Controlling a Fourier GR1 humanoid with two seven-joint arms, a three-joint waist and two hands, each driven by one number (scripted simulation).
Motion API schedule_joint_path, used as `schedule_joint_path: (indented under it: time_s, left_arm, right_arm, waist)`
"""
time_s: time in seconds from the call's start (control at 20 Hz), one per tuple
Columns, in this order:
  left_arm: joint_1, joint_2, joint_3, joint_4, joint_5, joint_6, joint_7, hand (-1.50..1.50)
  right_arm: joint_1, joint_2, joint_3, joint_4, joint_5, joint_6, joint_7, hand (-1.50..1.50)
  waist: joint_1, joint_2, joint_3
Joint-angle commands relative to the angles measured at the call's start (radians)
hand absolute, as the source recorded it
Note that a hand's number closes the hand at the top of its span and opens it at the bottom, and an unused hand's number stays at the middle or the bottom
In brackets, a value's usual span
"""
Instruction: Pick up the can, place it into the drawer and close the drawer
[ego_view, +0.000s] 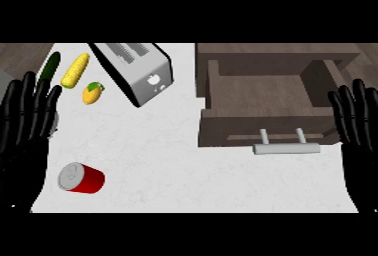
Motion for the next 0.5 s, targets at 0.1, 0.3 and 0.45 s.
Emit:
schedule_joint_path:
  time_s: [0.1, 0.3, 0.45]
  left_arm:
    - [0.065, 0.051, -0.003, -0.071, 0.199, -0.179, -0.036, -1.50]
    - [0.264, 0.140, -0.044, -0.004, 0.207, -0.275, 0.070, -1.50]
    - [0.351, 0.197, -0.017, -0.124, 0.264, -0.319, 0.133, -1.50]
  right_arm:
    - [-0.070, 0.000, -0.051, 0.002, 0.014, -0.046, 0.035, -1.50]
    - [0.050, 0.010, -0.069, 0.053, 0.004, -0.066, 0.160, -1.50]
    - [0.066, 0.021, -0.024, 0.019, 0.048, -0.087, 0.244, -1.50]
  waist:
    - [0.035, 0.017, 0.028]
    - [0.044, 0.024, 0.027]
    - [0.050, 0.013, 0.028]
